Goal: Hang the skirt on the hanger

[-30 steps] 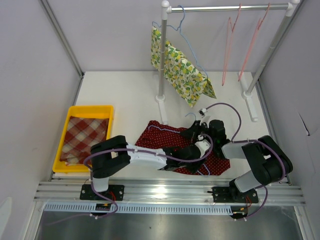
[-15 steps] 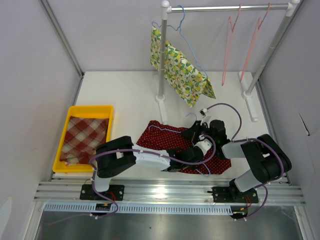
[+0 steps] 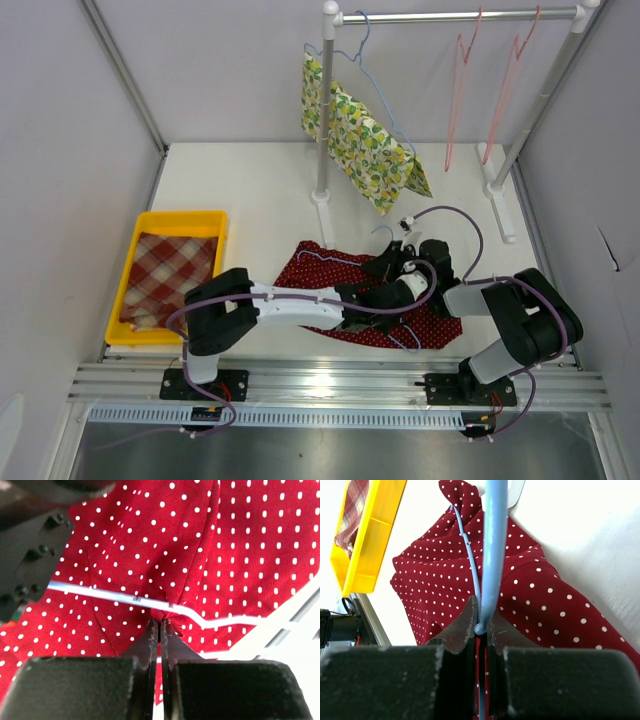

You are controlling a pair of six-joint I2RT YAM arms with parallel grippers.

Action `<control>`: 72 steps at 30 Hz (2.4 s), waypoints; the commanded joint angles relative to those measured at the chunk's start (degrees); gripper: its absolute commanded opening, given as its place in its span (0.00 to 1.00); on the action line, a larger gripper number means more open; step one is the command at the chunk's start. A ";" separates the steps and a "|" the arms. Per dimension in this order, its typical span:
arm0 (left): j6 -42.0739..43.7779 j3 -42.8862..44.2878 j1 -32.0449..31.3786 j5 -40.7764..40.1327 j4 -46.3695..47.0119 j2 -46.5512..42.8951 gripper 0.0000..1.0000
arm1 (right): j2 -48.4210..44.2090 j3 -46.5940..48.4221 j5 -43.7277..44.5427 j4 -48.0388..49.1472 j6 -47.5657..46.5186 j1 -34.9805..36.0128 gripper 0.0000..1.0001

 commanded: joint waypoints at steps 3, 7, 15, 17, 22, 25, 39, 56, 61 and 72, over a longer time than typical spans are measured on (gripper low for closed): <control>4.99 6.59 0.14 10.07 -7.88 -6.12 0.00 | 1.27 0.48 4.38 -7.01 -4.70 -0.56 0.00; 6.04 7.66 0.15 12.72 -12.37 -6.81 0.00 | -0.13 2.05 5.08 -9.21 -5.75 -1.00 0.00; 5.69 11.34 0.32 15.62 -17.73 -10.33 0.00 | -0.67 5.84 6.57 -14.92 -9.19 -1.71 0.00; 6.13 13.10 0.23 16.76 -20.27 -10.60 0.00 | -0.93 5.84 7.45 -15.36 -9.10 -1.71 0.00; 6.92 14.25 0.41 18.96 -25.11 -11.74 0.00 | -1.02 6.02 9.65 -16.68 -9.19 -1.97 0.00; 5.96 9.69 0.41 18.79 -24.77 -14.20 0.00 | -0.40 6.46 10.18 -16.95 -9.19 -2.14 0.00; 1.91 -6.75 4.36 25.46 -16.69 -18.95 0.01 | -1.37 8.39 13.42 -20.37 -9.62 -4.25 0.00; -2.21 -12.20 4.63 33.29 -6.40 -16.40 0.12 | -9.47 11.02 16.07 -25.73 -11.56 -5.31 0.00; -3.27 -11.77 4.98 29.96 -5.35 -18.41 0.44 | -6.64 10.15 15.72 -24.07 -10.77 -4.70 0.00; -17.32 -16.42 17.88 8.87 -5.87 -32.91 0.54 | -7.78 8.83 15.45 -23.54 -10.68 -4.61 0.00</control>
